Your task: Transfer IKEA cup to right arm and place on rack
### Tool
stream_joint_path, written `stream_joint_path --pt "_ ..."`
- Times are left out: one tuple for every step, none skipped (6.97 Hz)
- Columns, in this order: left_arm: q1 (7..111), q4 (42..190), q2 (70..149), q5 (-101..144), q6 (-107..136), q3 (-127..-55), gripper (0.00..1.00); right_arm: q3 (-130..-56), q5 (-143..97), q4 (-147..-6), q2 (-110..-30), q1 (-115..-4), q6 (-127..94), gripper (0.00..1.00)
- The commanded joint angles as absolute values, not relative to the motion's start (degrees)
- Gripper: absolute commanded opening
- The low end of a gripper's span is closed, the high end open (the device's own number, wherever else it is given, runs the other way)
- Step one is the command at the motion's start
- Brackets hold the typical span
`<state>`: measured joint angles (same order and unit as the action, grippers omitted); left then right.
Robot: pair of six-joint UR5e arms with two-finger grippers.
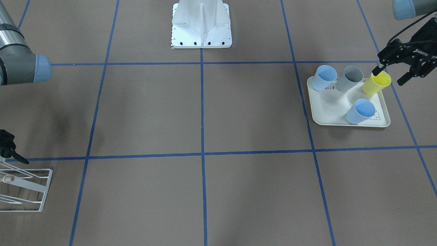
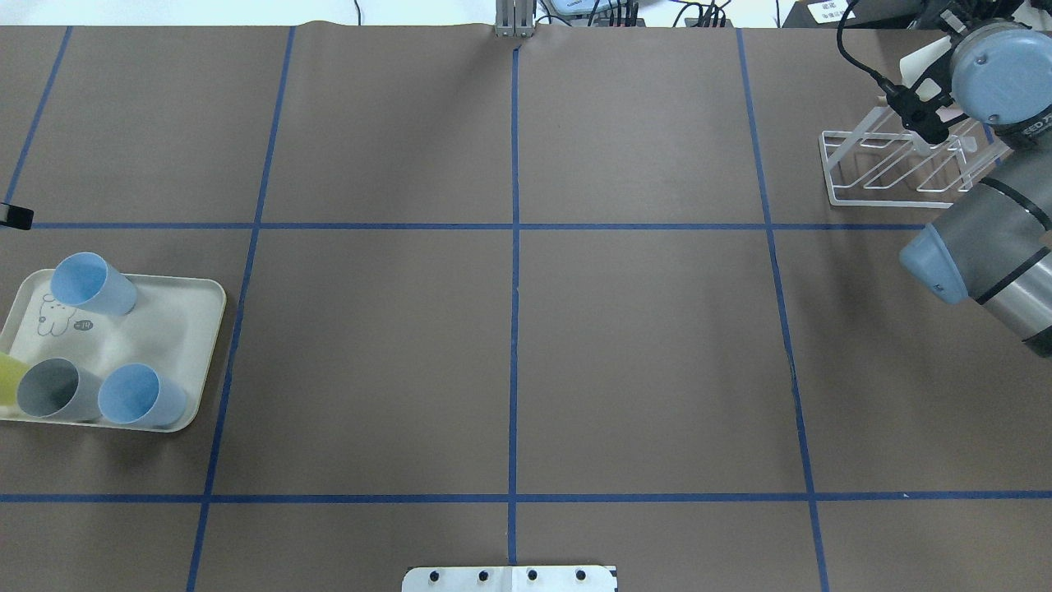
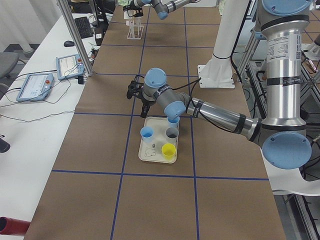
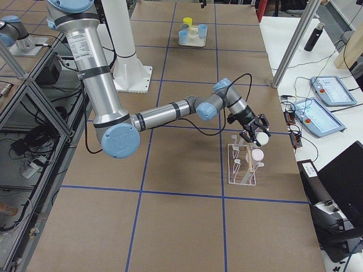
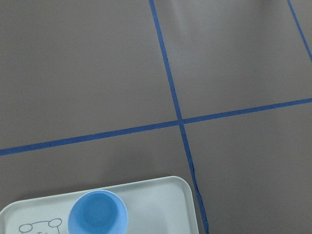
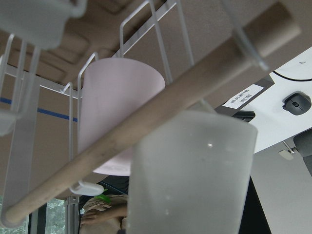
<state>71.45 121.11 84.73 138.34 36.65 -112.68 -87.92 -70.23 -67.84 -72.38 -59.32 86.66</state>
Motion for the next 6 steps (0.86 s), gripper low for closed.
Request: stream_joint_path --pt "71.5 121.1 84.7 138.3 36.7 -112.7 1.0 -87.6 -70.1 -67.9 -72.2 -58.8 86.7 0.35" --pt "71.5 121.1 84.7 138.3 36.7 -112.7 1.0 -87.2 -70.0 -67.9 -72.1 -58.3 86.5 0.48" --pt "71.5 121.2 84.7 138.3 36.7 -112.7 1.0 -87.0 -69.9 -67.7 -72.0 -58.3 85.7 0.97" --pt "71.5 121.2 84.7 138.3 36.7 -112.7 1.0 -87.1 -69.9 -67.6 -72.0 -58.3 85.7 0.99" --pt "71.5 121.2 84.7 138.3 36.7 -112.7 1.0 -87.2 -69.8 -67.6 -72.0 -58.3 85.7 0.99" --pt "71.5 121.2 84.7 138.3 36.7 -112.7 1.0 -87.3 -69.9 -67.6 -72.0 -58.3 85.7 0.99"
